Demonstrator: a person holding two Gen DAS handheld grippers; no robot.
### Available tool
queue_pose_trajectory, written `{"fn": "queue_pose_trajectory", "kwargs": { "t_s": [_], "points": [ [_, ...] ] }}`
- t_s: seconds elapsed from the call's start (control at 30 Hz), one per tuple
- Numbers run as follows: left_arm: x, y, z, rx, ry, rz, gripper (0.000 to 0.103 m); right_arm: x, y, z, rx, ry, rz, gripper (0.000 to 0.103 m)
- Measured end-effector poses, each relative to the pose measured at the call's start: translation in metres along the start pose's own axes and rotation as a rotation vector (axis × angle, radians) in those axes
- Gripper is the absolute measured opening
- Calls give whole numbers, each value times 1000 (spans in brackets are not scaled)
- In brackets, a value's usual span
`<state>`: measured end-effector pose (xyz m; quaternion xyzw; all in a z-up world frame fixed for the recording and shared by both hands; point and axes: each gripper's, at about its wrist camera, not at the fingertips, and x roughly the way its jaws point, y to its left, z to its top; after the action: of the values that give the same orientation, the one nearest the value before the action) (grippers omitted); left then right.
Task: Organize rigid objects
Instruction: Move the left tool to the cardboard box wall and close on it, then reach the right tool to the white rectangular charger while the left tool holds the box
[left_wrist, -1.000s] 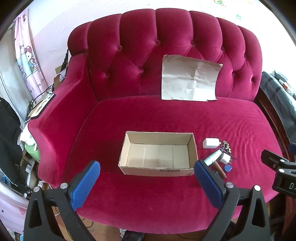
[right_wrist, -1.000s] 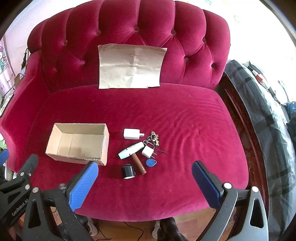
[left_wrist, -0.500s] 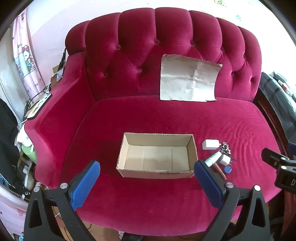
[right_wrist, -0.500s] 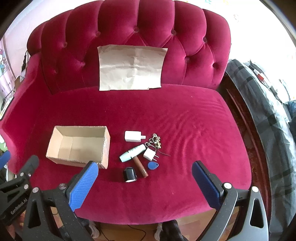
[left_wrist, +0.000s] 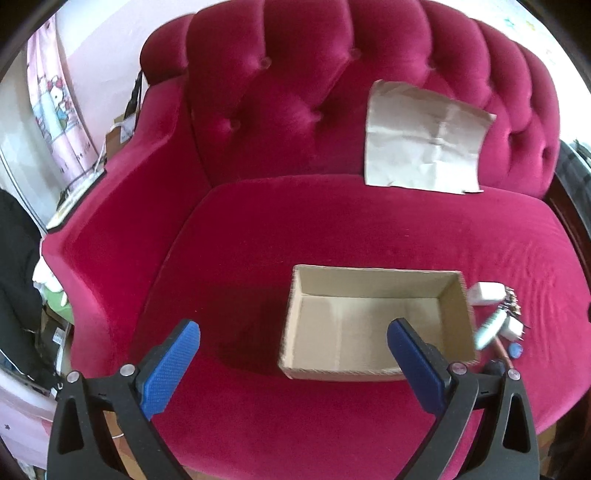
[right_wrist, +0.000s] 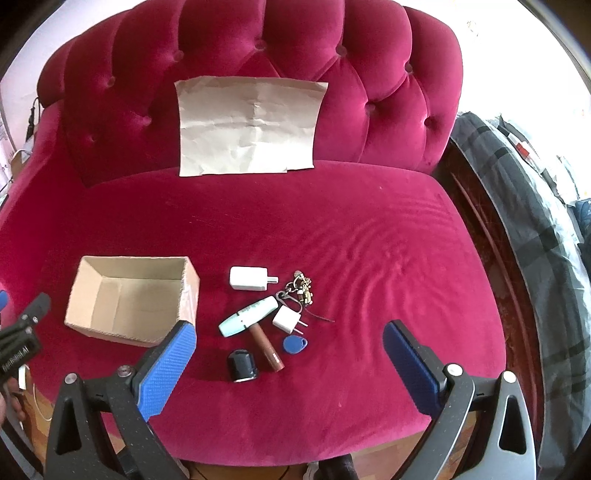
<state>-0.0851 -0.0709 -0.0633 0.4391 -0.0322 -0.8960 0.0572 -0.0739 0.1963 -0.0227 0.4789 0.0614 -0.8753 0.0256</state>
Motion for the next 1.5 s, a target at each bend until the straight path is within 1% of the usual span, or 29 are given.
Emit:
{"fn": "queue_pose_trajectory", "kwargs": {
  "t_s": [0.13, 0.3, 0.47, 0.5, 0.53, 0.57, 0.6, 0.67, 0.7, 0.73, 0.77, 0.8, 0.83, 0.87, 0.9, 0.93, 1.0, 1.07, 1.17, 1.33, 1.5],
  "points": [
    [40, 17, 0, -26, 45, 0, 103, 26, -1, 7, -3, 7, -3, 103],
    [77, 29, -7, -32, 84, 15, 103, 56, -1, 15, 9, 18, -1, 103],
    [108, 35, -14, -36, 112, -8, 103, 83, -1, 24, 17, 19, -6, 103],
    [113, 35, -16, -34, 120, -24, 101, 87, -2, 26, 19, 17, -8, 103],
    [117, 35, -16, -28, 127, -36, 99, 90, -3, 28, 24, 16, -10, 103],
    [121, 33, -16, -17, 133, -45, 91, 92, -3, 29, 26, 14, -8, 103],
    [125, 32, -16, -8, 135, -47, 81, 95, -3, 30, 24, 11, -2, 103],
    [133, 30, -15, 9, 145, -30, 71, 100, -1, 32, 6, 4, -5, 103],
    [136, 29, -14, 9, 148, -35, 70, 102, 0, 33, -2, 2, -9, 103],
    [139, 28, -15, 3, 150, -55, 68, 104, 0, 34, -5, 2, -9, 103],
    [141, 27, -15, 0, 154, -66, 59, 106, 0, 35, -5, 4, -5, 103],
    [145, 25, -15, 3, 165, -79, 48, 109, -1, 35, -1, 6, 0, 103],
    [149, 24, -17, 10, 181, -95, 43, 111, -2, 35, 4, 8, 2, 103],
    [151, 23, -17, 10, 186, -109, 34, 113, -3, 34, 7, 14, 3, 103],
    [152, 22, -18, 10, 189, -124, 27, 115, -4, 34, 8, 19, 5, 103],
    [153, 20, -19, 17, 189, -133, 24, 116, -4, 34, 11, 21, 7, 103],
    [155, 14, -22, 38, 191, -143, 11, 119, -5, 34, 12, 24, 12, 103],
    [154, 11, -25, 35, 183, -151, 7, 121, -6, 33, 16, 25, 15, 103],
    [157, 14, -24, -5, 191, -166, 5, 123, -10, 32, 29, 32, 11, 103],
    [157, 12, -24, 7, 191, -158, 5, 125, -18, 33, 46, 31, 7, 103],
    [160, 10, -21, 2, 192, -158, 5, 134, -24, 31, 62, 60, -7, 103]
  ]
}}
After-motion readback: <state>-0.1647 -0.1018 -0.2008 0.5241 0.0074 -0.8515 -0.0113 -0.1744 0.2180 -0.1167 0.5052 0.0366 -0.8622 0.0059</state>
